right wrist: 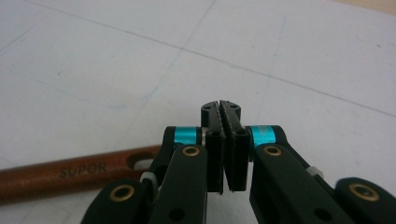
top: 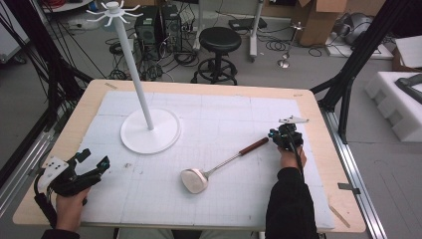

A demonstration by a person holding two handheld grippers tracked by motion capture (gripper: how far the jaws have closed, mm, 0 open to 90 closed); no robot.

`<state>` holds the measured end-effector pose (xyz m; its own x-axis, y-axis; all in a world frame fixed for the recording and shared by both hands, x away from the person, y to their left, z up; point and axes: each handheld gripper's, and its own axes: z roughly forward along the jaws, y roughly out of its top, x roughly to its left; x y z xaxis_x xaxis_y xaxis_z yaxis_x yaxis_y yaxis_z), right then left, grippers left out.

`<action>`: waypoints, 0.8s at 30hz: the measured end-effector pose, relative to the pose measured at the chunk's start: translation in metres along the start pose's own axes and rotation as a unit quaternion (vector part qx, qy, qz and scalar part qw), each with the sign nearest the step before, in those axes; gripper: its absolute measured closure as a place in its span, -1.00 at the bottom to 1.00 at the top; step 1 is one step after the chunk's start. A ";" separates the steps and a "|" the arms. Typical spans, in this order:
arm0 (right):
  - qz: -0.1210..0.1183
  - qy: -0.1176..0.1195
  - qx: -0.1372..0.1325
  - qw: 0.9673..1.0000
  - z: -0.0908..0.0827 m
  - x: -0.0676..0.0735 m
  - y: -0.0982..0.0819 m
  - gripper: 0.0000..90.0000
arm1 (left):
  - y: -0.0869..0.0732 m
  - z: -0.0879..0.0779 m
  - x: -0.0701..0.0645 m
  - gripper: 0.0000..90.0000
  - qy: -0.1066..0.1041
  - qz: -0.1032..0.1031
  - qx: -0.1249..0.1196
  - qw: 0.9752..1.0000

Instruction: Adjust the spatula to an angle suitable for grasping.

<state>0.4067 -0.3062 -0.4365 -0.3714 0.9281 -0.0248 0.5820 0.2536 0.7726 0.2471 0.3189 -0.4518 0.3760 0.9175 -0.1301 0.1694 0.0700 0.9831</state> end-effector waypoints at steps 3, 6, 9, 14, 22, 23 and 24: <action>-0.020 0.010 0.015 1.000 0.005 0.004 0.003 0.96 | 0.000 0.000 0.000 -0.53 -0.003 0.004 -0.001 1.000; -0.023 0.031 0.022 0.999 0.010 0.007 0.002 0.98 | 0.000 -0.001 0.000 -0.53 -0.004 0.005 0.000 1.000; -0.036 0.061 0.031 0.997 0.013 0.014 0.002 0.98 | 0.000 -0.001 0.000 -0.53 -0.005 0.004 -0.001 1.000; -0.038 0.062 0.033 0.997 0.011 0.024 0.002 0.98 | 0.000 -0.001 0.000 -0.53 -0.005 0.002 -0.001 1.000; 0.026 -0.003 0.008 1.000 -0.016 -0.002 -0.001 0.98 | 0.000 0.000 0.000 -0.53 -0.004 0.001 -0.002 1.000; 0.033 0.001 0.010 0.999 -0.017 -0.005 -0.003 0.98 | 0.000 0.000 0.000 -0.53 -0.004 0.001 -0.002 1.000; 0.033 0.005 0.013 0.999 -0.017 -0.007 -0.004 0.98 | 0.000 0.000 0.000 -0.53 -0.004 0.001 -0.001 1.000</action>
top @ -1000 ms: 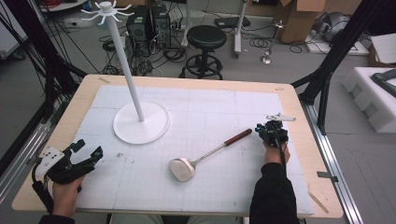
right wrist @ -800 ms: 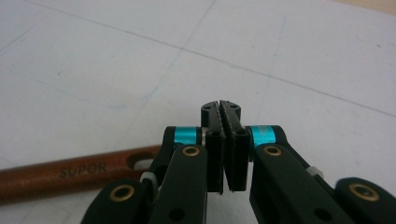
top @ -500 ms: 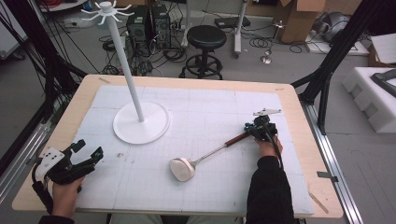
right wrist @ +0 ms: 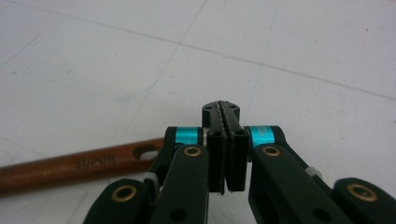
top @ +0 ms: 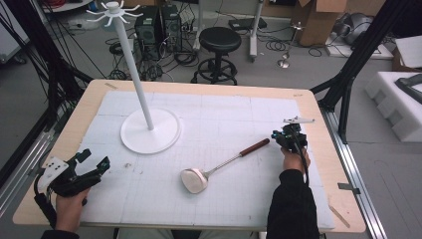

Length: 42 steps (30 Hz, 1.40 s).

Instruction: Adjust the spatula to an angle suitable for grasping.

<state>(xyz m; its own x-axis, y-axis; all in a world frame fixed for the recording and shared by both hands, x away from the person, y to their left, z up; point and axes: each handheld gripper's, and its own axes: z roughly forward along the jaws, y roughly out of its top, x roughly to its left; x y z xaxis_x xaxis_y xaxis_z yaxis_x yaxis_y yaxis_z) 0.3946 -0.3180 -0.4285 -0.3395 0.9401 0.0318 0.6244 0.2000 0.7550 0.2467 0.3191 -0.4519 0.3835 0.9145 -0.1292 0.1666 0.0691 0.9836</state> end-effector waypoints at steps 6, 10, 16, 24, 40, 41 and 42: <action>-0.020 0.007 0.007 1.000 0.006 0.001 0.000 0.98 | 0.000 0.000 0.000 -0.53 0.001 0.000 0.000 1.000; -0.055 0.014 0.032 0.998 0.015 0.008 0.001 0.98 | 0.000 0.000 0.000 -0.53 0.000 0.000 0.000 1.000; -0.055 0.041 0.024 0.997 0.013 0.007 -0.001 0.98 | 0.000 0.000 0.000 -0.53 -0.002 0.001 0.000 1.000; -0.089 0.001 0.007 0.996 0.014 0.017 0.007 0.98 | 0.000 0.000 0.000 -0.53 -0.001 -0.001 0.000 1.000; -0.100 0.051 0.050 0.992 0.028 0.037 0.017 0.98 | 0.000 0.000 0.000 -0.53 -0.004 0.001 0.000 1.000; -0.098 0.054 0.053 0.992 0.026 0.036 0.016 0.98 | 0.000 0.000 0.000 -0.53 -0.004 0.001 0.000 1.000; -0.100 0.060 0.062 0.991 0.021 0.034 0.013 0.98 | 0.000 0.000 0.000 -0.53 -0.004 0.000 0.000 1.000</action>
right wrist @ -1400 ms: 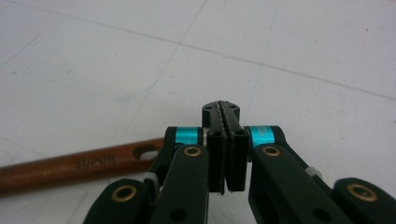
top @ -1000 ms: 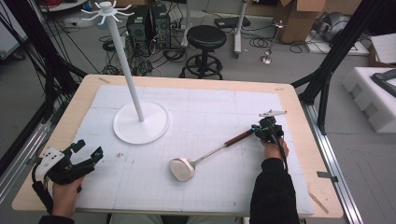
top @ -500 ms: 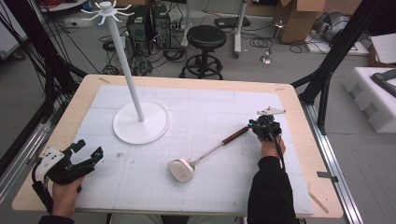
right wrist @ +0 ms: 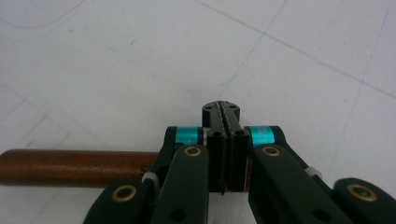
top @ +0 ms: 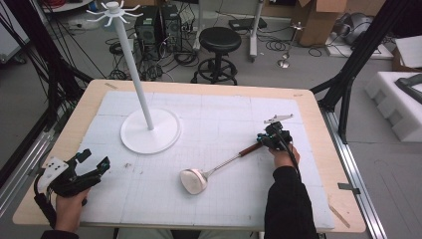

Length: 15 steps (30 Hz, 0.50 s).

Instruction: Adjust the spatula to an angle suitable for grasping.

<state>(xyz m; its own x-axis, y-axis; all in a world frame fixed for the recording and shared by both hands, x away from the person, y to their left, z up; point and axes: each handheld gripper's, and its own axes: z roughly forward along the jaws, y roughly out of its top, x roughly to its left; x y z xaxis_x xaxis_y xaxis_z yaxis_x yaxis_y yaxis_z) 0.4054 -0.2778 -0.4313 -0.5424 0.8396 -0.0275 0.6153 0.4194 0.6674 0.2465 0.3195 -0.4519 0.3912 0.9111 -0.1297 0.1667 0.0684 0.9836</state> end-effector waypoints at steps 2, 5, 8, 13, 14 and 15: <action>-0.001 0.005 0.005 1.000 -0.001 0.001 -0.002 0.98 | 0.000 0.000 0.000 -0.53 0.000 0.000 0.000 1.000; -0.001 0.017 0.014 1.000 -0.007 0.006 -0.011 0.98 | 0.000 0.000 0.001 -0.53 0.001 -0.004 0.000 1.000; 0.000 0.019 0.012 1.000 -0.012 0.010 -0.017 0.98 | 0.000 0.000 0.000 -0.53 0.001 -0.004 0.001 1.000; -0.001 0.030 0.002 1.000 -0.031 0.019 -0.037 0.98 | 0.000 0.000 0.000 -0.53 0.001 -0.004 0.001 1.000; -0.001 0.030 0.002 1.000 -0.031 0.019 -0.037 0.98 | 0.000 0.000 0.000 -0.53 0.001 -0.004 0.000 1.000; 0.002 0.024 -0.011 1.000 -0.036 0.019 -0.040 0.98 | 0.000 0.000 0.000 -0.53 0.001 -0.004 0.000 1.000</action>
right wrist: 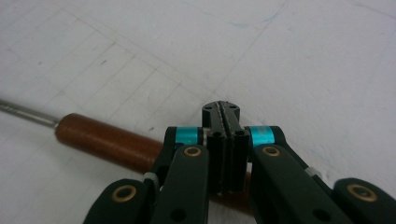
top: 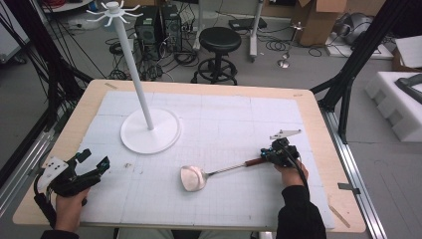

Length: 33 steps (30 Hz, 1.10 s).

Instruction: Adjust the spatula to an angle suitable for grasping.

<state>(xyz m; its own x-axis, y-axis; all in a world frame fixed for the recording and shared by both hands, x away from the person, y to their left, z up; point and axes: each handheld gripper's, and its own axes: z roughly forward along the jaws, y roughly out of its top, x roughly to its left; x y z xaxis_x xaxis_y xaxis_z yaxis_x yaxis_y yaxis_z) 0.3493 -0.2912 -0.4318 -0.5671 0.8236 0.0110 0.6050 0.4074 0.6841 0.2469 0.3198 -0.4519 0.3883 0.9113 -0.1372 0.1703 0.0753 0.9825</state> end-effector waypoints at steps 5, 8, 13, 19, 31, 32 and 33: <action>0.057 -0.075 -0.073 0.993 -0.034 -0.021 -0.027 0.98 | 0.000 0.000 0.000 -0.53 0.000 0.000 0.000 1.000; 0.059 -0.085 -0.062 0.993 -0.035 -0.029 -0.034 0.98 | 0.000 0.000 0.000 -0.53 0.002 -0.001 0.002 1.000; 0.023 -0.074 -0.052 0.996 -0.026 -0.032 -0.033 0.98 | 0.000 0.000 0.000 -0.53 0.004 -0.001 0.003 1.000; 0.025 -0.043 -0.050 0.997 -0.019 -0.034 -0.034 0.98 | 0.000 0.000 0.000 -0.53 0.002 -0.001 0.002 1.000; 0.027 -0.035 -0.048 0.998 -0.016 -0.030 -0.033 0.98 | 0.000 0.000 0.001 -0.53 0.002 -0.001 0.003 1.000; 0.027 -0.035 -0.048 0.998 -0.016 -0.030 -0.033 0.98 | 0.000 0.000 0.001 -0.53 0.002 -0.001 0.003 1.000; 0.026 -0.033 -0.048 0.998 -0.016 -0.029 -0.032 0.98 | 0.000 0.000 0.001 -0.53 0.002 -0.002 0.003 1.000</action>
<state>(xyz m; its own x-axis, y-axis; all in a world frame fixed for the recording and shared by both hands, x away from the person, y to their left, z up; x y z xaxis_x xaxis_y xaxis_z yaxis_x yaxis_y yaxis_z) 0.3377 -0.3348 -0.4429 -0.4967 0.8679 0.0033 0.5745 0.3259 0.7508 0.2476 0.3203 -0.4518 0.3849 0.9123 -0.1400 0.1774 0.0757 0.9812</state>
